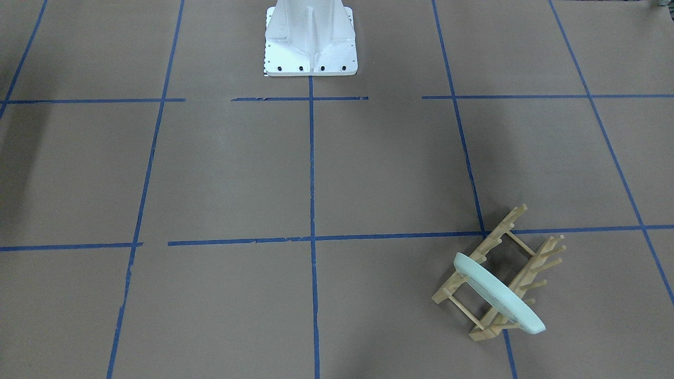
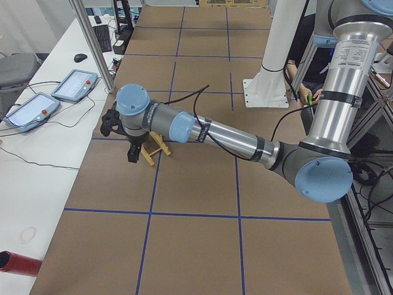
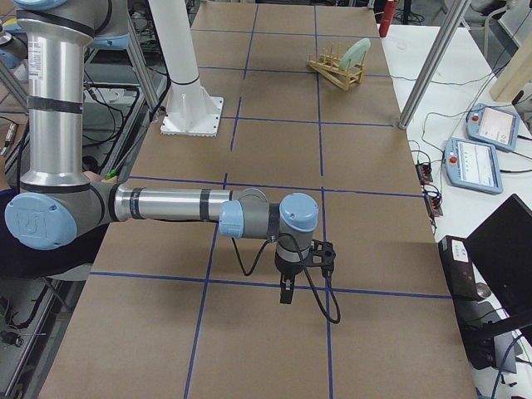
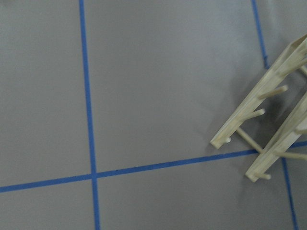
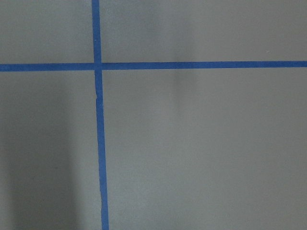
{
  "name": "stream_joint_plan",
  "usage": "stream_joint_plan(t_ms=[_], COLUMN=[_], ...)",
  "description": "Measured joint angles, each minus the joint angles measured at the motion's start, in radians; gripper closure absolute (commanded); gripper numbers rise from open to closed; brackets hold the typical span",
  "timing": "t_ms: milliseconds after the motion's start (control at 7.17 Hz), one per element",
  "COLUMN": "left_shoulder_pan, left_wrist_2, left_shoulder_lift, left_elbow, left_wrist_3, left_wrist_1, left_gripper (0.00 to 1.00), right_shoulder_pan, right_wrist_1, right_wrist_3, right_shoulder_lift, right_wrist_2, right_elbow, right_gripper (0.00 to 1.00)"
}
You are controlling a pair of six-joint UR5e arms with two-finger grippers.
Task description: Place plate on table
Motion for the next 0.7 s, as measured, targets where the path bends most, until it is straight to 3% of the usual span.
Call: stream_joint_plan(t_ms=[279, 698], left_shoulder_pan=[0.046, 0.271], left_wrist_2=[-0.022, 0.166], left_shoulder_lift=[-0.040, -0.091], left_elbow=[0.014, 0.086], left_wrist_3=[-0.277, -0.857], left_wrist_1=[-0.272, -0.705], left_gripper=[0.00, 0.00], right_shoulder_pan=[0.000, 0.000], right_wrist_1=[0.000, 0.000], right_wrist_3=[0.000, 0.000], right_shoulder_lift=[0.000, 0.000], right_wrist_2=[0.000, 0.000], right_elbow=[0.000, 0.000], right_gripper=[0.00, 0.00])
